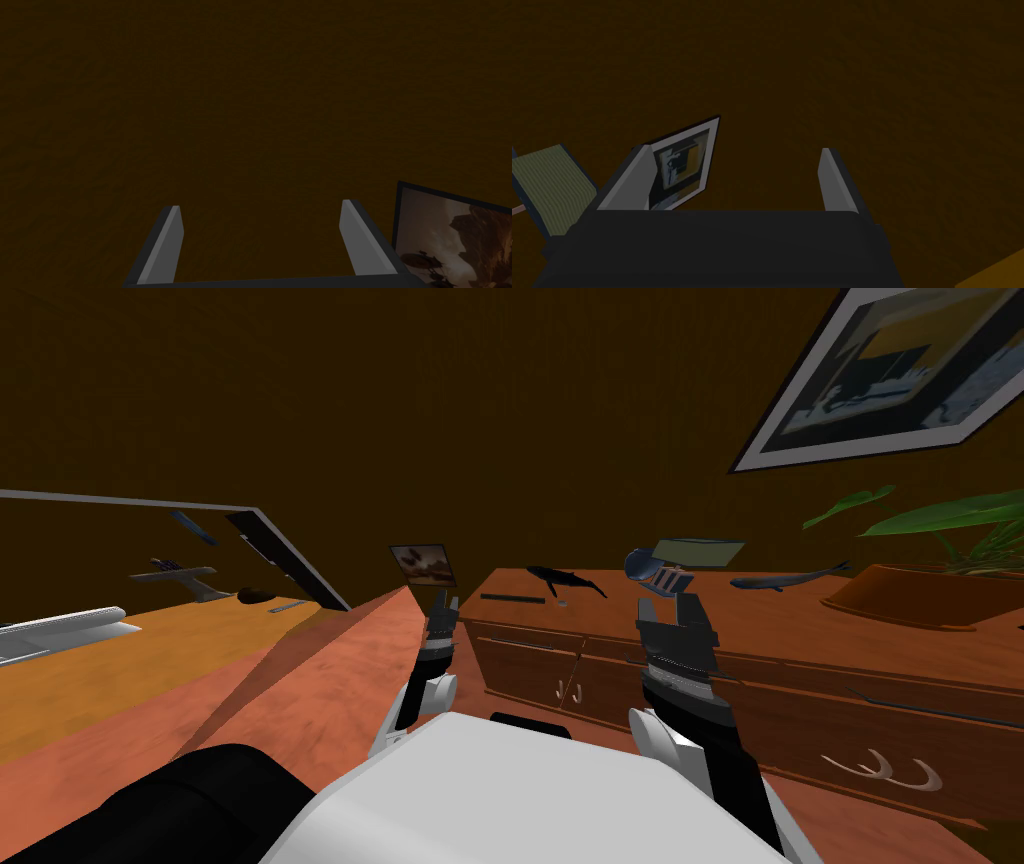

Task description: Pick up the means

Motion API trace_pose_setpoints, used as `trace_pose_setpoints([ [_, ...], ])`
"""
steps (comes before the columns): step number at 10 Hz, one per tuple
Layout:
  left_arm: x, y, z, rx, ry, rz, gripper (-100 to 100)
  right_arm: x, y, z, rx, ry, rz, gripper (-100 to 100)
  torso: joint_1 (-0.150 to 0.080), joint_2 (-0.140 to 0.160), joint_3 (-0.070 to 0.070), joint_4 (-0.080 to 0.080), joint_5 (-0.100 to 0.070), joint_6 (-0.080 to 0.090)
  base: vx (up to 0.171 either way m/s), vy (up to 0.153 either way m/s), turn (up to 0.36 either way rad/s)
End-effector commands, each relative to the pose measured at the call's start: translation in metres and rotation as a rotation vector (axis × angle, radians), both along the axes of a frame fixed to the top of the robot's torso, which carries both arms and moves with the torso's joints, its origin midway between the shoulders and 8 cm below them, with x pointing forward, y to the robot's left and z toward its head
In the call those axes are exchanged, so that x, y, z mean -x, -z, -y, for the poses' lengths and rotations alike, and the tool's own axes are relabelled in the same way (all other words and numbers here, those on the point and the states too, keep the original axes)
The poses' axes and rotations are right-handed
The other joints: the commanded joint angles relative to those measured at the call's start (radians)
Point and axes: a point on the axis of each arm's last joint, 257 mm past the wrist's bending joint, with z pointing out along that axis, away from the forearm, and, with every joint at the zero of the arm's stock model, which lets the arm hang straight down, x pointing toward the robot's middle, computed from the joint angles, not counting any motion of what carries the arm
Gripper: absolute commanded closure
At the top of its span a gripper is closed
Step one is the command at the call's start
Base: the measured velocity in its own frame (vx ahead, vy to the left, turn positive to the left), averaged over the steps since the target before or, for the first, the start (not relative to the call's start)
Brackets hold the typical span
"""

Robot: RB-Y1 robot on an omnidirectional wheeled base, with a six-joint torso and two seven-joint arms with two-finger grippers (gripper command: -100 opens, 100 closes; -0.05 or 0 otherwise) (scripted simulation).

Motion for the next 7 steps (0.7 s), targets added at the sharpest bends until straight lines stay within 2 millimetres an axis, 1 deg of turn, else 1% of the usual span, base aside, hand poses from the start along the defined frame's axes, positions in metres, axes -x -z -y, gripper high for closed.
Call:
trace_pose_setpoints([
  [1,0.000,0.000,0.000,0.000,0.000,0.000,0,-0.003,0.003,-0.004,0.033,-0.024,-0.019,-100,0.000,0.000,0.000,0.000,0.000,0.000,-0.002,0.002,0.014],
  [5,0.000,0.000,0.000,0.000,0.000,0.000,0,-0.013,0.015,-0.012,0.103,-0.083,-0.083,-100,0.000,0.000,0.000,0.000,0.000,0.000,-0.002,0.002,0.020],
  [6,0.000,0.000,0.000,0.000,0.000,0.000,0,-0.013,0.015,-0.013,0.113,-0.088,-0.085,-100,0.000,0.000,0.000,0.000,0.000,0.000,-0.002,0.001,0.011],
  [7,0.000,0.000,0.000,0.000,0.000,0.000,0,-0.016,0.021,-0.015,0.134,-0.109,-0.112,-100,0.000,0.000,0.000,0.000,0.000,0.000,-0.002,0.003,0.024],
])
